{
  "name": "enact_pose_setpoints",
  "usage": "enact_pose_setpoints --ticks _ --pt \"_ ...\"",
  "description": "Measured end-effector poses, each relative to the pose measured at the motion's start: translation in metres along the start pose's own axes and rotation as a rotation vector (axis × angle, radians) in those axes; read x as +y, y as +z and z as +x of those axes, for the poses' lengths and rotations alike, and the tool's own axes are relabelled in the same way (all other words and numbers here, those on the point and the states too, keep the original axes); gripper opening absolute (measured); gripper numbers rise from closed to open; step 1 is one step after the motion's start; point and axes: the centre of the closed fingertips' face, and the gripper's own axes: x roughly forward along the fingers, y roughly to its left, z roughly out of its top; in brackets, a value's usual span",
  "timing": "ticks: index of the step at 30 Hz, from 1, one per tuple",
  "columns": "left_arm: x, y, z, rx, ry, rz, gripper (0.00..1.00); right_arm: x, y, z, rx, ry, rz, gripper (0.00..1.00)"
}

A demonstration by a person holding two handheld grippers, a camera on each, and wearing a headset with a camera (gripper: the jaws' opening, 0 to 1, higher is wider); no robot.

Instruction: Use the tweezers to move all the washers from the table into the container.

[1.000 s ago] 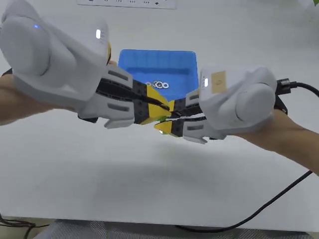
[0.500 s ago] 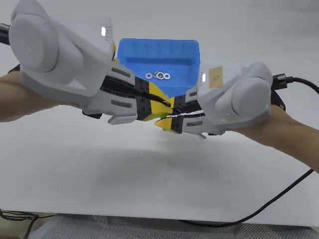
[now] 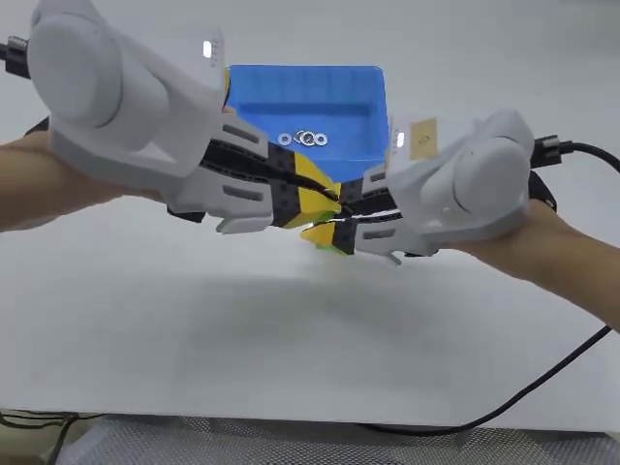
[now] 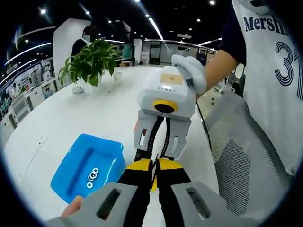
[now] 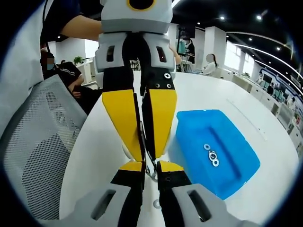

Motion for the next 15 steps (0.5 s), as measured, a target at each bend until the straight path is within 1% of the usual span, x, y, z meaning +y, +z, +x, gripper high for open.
enact_pose_setpoints --ticks 3,6,11,15 --pt "0.0001 0.0003 -0.0002 -0.003 -0.001 -0.008 0.07 0.0018 0.0001 -0.0007 0.001 0.003 -0.007 0.11" --pt "0.0014 0.0006 0.0 -0.007 0.0 -0.012 0.07 0.0011 0.0002 -0.0007 -0.001 0.001 0.002 0.11" --pt "0.0033 0.0004 -0.001 -0.007 0.0 -0.018 0.07 0.0003 0.0005 -0.0002 0.01 -0.005 -0.007 0.11" --pt "0.0023 -0.0023 -0.003 -0.005 -0.013 -0.022 0.07 0.0014 -0.0003 0.0013 0.019 -0.005 -0.022 0.11"
